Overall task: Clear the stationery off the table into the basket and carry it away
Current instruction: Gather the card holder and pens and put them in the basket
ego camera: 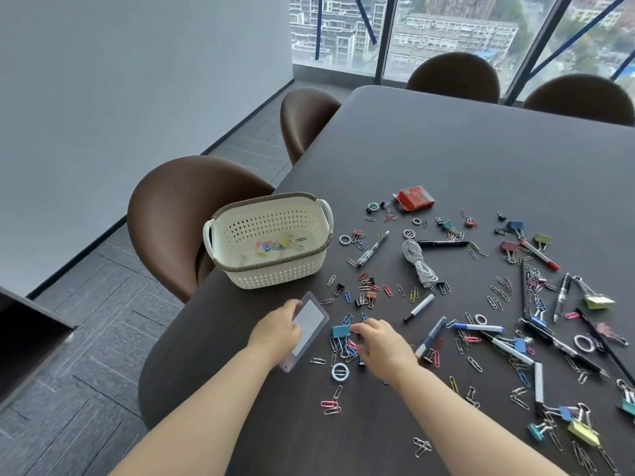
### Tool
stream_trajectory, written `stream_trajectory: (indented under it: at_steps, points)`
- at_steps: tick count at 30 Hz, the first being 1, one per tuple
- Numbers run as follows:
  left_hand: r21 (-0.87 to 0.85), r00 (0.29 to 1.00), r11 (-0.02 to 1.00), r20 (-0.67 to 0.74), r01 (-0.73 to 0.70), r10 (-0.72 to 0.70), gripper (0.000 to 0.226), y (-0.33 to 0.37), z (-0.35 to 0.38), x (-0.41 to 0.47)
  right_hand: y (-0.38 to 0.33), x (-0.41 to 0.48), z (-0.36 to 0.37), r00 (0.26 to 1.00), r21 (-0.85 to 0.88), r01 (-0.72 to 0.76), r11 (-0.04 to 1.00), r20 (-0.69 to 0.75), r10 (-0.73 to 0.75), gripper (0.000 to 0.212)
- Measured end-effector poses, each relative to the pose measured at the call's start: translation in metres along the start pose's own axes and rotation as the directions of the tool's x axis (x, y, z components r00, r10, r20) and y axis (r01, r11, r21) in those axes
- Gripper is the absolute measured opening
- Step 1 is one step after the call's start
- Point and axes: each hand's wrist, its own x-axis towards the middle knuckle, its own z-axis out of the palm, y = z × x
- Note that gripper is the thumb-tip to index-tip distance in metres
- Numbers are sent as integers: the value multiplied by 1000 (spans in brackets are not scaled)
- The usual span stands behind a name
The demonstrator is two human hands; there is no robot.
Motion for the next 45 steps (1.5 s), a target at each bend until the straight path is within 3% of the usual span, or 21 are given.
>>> stream_trajectory:
  at_steps: [5, 9, 12, 15, 20, 23, 27, 30, 36, 39, 45]
  points:
    - [0, 988, 996, -125, -91, 90, 25, 7, -2, -1, 2, 9, -3, 988, -11, -125, 992, -96, 123, 35]
    - [-20, 973, 987, -172, -158, 152, 19, 25, 0, 9, 41, -3, -14, 903, -33, -390, 920, -207, 376, 36]
    - [-17, 972, 981, -142, -193, 188, 18, 40, 11, 17, 64, -12, -17, 804, 76, -580, 811, -110, 585, 42]
    - [-6, 970, 975, -99, -222, 220, 19, 55, 23, 25, 75, -15, -12, 747, 216, -649, 729, 1, 665, 40]
    - [-4, 963, 965, -74, -262, 261, 16, 78, 33, 38, 84, -22, -18, 750, 287, -618, 732, -63, 658, 31]
    - [33, 944, 946, -55, -323, 325, 19, 96, 37, 47, 105, -27, -32, 767, 204, -596, 776, -140, 626, 23]
    - [95, 921, 916, 39, -390, 388, 24, 126, 52, 58, 147, -35, -52, 765, 108, -611, 784, -172, 621, 28]
    - [97, 909, 906, 124, -411, 399, 23, 143, 70, 68, 173, -32, -59, 818, 72, -551, 832, -155, 555, 35]
    - [109, 922, 926, 187, -362, 339, 23, 172, 97, 87, 198, -18, -65, 882, -4, -463, 886, -96, 460, 23]
    - [154, 941, 936, 181, -316, 287, 27, 185, 107, 93, 206, -16, -68, 899, 0, -437, 900, -40, 436, 26]
    - [250, 980, 957, 167, -148, 108, 36, 197, 125, 97, 214, -30, -65, 869, 116, -419, 901, -235, 434, 15]
